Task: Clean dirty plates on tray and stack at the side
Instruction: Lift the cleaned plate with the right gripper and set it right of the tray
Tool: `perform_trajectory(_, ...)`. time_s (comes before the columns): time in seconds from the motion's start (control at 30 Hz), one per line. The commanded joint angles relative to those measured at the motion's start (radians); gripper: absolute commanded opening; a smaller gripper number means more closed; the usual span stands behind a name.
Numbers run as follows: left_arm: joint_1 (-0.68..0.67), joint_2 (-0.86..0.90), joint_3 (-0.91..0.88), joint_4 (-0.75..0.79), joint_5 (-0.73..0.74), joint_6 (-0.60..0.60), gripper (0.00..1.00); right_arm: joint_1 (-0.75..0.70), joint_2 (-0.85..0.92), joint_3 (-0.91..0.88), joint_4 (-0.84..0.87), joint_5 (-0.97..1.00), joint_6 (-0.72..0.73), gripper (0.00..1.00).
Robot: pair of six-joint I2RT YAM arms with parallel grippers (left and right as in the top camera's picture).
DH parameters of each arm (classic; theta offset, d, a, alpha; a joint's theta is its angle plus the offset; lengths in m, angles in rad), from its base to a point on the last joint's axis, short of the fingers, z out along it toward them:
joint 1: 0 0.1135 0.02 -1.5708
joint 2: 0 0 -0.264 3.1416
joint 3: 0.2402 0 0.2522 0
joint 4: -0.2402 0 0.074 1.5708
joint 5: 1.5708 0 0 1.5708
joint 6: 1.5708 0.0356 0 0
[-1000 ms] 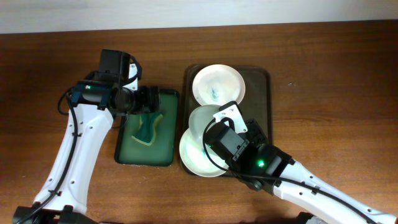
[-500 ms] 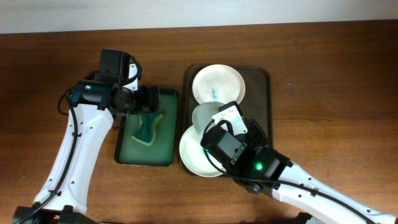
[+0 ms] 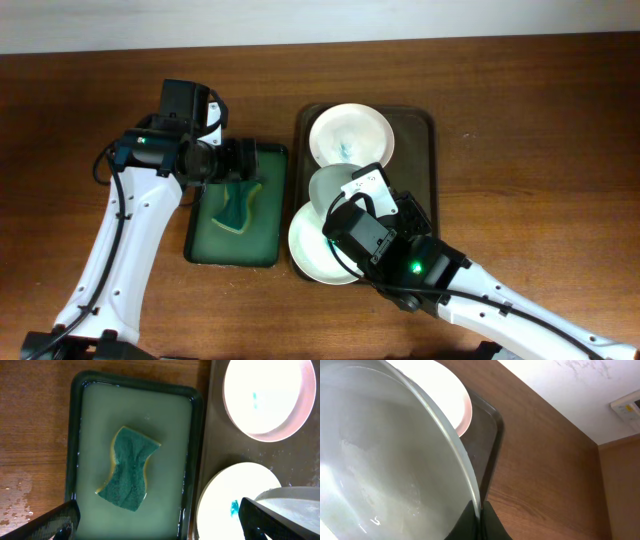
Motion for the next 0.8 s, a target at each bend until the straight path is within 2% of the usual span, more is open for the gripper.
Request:
perform_trajectory(0.0, 0.001, -0.011, 0.012, -0.001, 0.014, 0.013, 0.99, 0.007, -0.002, 0.002, 0.006, 0.038, 0.0, 0.04)
perform_trajectory(0.57, 0.001, -0.011, 0.012, -0.001, 0.014, 0.013, 0.99, 0.007, -0.002, 0.002, 0.006, 0.038, 0.001, 0.04)
perform_trajectory(0.7, 0.001, -0.011, 0.012, -0.001, 0.014, 0.013, 1.0, -0.008, -0.002, 0.002, 0.003, 0.038, 0.108, 0.04)
perform_trajectory(0.73, 0.001, -0.011, 0.012, -0.001, 0.014, 0.013, 0.99, -0.043, -0.002, 0.002, -0.005, 0.029, 0.162, 0.04)
perform_trajectory(0.77, 0.001, -0.011, 0.012, -0.001, 0.014, 0.013, 0.99, -0.109, -0.002, 0.003, 0.002, -0.06, 0.181, 0.04)
